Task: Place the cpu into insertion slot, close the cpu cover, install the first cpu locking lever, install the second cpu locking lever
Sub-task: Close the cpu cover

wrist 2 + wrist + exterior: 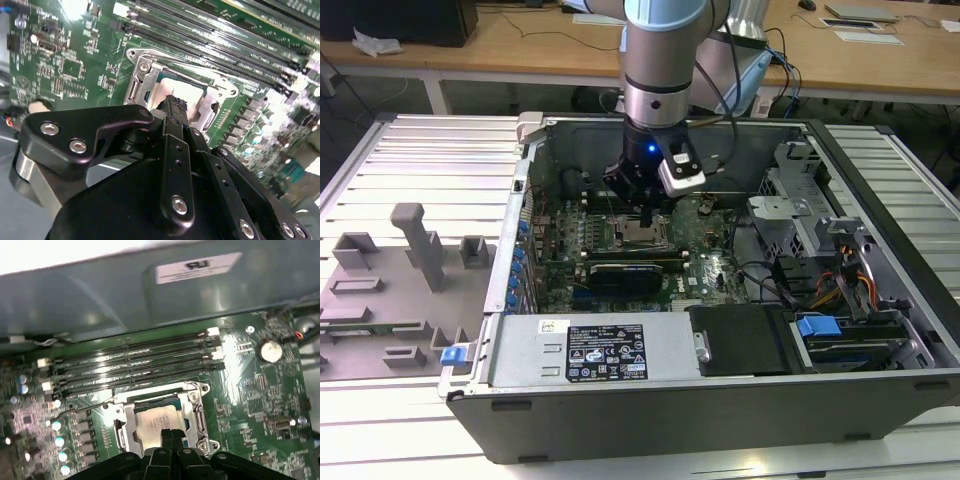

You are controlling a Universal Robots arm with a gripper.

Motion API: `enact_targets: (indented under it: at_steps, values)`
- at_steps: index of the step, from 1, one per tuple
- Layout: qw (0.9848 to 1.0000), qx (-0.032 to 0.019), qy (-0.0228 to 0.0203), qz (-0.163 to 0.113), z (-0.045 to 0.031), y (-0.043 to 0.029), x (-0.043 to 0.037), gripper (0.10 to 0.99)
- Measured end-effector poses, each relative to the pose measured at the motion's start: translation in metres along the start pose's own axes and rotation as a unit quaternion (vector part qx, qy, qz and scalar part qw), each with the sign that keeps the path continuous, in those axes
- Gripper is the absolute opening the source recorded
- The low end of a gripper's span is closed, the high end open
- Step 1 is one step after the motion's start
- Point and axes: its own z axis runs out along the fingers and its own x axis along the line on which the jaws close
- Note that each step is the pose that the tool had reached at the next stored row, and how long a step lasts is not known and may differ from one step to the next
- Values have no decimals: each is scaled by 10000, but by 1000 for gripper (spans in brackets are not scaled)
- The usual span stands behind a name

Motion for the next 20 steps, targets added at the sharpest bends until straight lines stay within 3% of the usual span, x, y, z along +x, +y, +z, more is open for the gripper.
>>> enact_targets:
  at_steps: [3,5,8,20]
  values:
    - [9993,-4,-2,-387,11,1,0,106]
    - [9968,9,-3,-793,27,0,0,106]
    - [9942,19,-5,-1079,42,-3,19,106]
    - [9951,21,-5,-984,73,-37,262,106]
